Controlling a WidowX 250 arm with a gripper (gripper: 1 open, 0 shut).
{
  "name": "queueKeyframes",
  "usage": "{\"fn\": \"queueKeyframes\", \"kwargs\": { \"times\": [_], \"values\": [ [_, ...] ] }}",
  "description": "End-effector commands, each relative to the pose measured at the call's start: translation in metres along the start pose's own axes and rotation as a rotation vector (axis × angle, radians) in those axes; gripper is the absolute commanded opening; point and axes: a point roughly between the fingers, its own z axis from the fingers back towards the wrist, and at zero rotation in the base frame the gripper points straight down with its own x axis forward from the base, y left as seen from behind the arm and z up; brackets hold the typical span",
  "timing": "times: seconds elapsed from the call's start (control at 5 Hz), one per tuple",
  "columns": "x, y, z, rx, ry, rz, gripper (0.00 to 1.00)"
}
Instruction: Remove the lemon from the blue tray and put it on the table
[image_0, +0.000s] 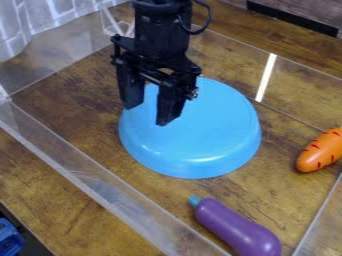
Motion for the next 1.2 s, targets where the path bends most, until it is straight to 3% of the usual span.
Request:
{"fn": "queueKeyframes", "kwargs": {
  "times": [0.0,1.0],
  "values": [
    [0.0047,-0.0011,0.0048,0.006,-0.032,-0.012,1.00],
    [0.0079,0.0060,0.0043,0.015,-0.056,0.003,1.00]
  ]
}}
